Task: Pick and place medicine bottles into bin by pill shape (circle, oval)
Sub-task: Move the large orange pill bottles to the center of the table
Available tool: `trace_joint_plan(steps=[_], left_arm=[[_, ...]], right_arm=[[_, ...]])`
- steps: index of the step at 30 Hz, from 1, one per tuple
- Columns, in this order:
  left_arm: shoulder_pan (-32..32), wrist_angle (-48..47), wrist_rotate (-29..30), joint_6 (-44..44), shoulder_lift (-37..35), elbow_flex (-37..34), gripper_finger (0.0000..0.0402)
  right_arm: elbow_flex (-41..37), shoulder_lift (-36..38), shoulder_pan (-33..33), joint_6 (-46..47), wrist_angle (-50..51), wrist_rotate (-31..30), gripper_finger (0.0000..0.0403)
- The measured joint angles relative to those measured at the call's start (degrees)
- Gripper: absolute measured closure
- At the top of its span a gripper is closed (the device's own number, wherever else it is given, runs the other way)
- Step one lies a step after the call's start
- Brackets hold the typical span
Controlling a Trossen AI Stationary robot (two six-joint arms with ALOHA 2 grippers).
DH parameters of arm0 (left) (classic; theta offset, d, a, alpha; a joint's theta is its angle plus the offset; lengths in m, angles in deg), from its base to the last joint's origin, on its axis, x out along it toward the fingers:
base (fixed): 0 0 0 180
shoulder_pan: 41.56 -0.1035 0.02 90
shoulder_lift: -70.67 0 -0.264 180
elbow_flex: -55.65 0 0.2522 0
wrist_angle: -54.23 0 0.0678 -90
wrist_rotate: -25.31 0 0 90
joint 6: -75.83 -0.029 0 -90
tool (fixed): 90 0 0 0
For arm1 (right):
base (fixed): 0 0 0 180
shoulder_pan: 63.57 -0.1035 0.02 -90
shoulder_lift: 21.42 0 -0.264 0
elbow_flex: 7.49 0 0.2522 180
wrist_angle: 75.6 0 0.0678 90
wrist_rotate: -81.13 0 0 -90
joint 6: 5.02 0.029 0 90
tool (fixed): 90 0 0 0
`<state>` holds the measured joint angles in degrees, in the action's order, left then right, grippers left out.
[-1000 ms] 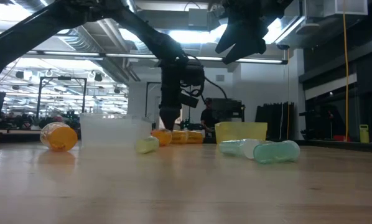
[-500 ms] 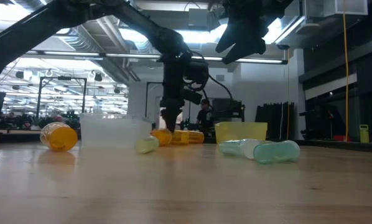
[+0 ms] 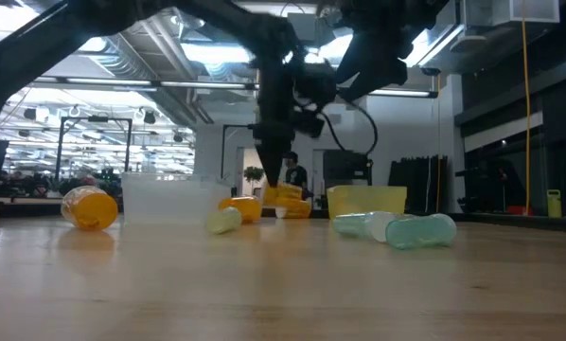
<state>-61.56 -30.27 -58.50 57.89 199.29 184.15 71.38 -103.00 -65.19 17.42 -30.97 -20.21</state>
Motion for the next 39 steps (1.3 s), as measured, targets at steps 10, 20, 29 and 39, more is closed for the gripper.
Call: trace_joint_plan(steps=[10, 20, 29, 39], left_arm=[[3.37, -8.98, -1.48, 2.15, -11.82, 1.01, 0.0253], [-2.05, -18.34, -1.74, 7.00, -22.24, -4.69, 0.0253], [-4.54, -18.16, -11.65, 4.03, -29.94, -18.61, 0.0253], [2.04, -12.78, -14.77, 22.06, -48.81, -41.02, 0.0253]], right_arm=[[0.00, 0.00, -4.27, 1.52, 0.66, 0.92, 0.0131], [0.00, 0.00, -6.97, 2.75, 0.50, 0.06, 0.0131], [0.00, 0.00, -6.94, 1.51, 0.69, -1.05, 0.0131], [0.00, 0.00, -6.94, 1.05, 0.75, -1.09, 0.0131]])
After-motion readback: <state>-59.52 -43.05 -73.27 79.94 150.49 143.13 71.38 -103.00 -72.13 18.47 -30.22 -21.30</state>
